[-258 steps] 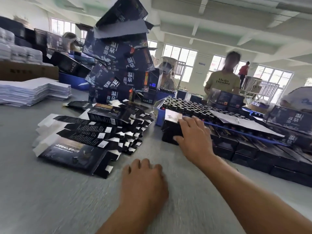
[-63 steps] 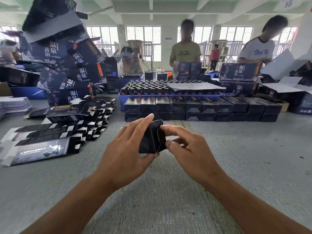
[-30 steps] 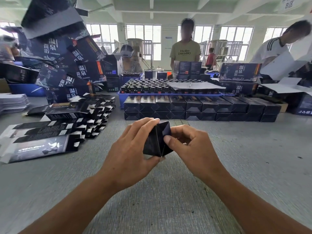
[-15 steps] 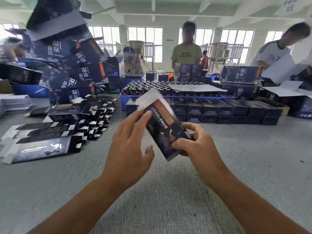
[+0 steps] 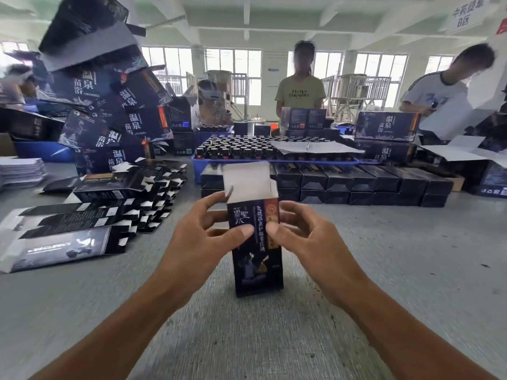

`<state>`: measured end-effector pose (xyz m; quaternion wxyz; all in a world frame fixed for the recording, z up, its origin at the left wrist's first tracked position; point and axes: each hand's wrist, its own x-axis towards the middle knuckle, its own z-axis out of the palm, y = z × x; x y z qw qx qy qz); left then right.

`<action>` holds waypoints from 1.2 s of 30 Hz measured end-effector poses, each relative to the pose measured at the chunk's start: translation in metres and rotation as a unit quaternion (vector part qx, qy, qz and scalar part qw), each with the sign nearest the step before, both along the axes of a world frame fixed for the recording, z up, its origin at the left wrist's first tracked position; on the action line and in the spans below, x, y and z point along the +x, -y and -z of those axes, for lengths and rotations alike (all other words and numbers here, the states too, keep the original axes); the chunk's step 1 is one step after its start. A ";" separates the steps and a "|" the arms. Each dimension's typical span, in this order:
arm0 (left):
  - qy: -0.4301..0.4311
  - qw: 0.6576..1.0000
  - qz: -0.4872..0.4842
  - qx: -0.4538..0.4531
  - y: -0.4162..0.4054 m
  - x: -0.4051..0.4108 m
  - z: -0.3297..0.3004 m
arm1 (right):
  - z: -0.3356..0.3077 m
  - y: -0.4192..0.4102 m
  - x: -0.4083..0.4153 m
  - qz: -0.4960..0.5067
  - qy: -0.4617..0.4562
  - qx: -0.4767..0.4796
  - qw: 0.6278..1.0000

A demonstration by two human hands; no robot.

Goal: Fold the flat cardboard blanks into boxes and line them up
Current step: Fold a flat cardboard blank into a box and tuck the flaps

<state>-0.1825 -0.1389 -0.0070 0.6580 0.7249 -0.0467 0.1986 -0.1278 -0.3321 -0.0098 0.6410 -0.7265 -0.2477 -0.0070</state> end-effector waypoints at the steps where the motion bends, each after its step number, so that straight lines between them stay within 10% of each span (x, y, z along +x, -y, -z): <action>1: 0.006 1.000 0.004 0.006 0.001 0.000 0.001 | -0.001 0.001 0.000 0.002 0.010 0.018 1.000; 11: 0.105 0.977 -0.051 0.176 0.007 -0.005 0.005 | -0.003 -0.001 -0.007 -0.007 0.086 0.023 0.996; 36: 0.146 0.982 -0.041 0.114 0.004 -0.006 0.000 | -0.012 -0.002 -0.015 -0.021 0.111 0.079 0.990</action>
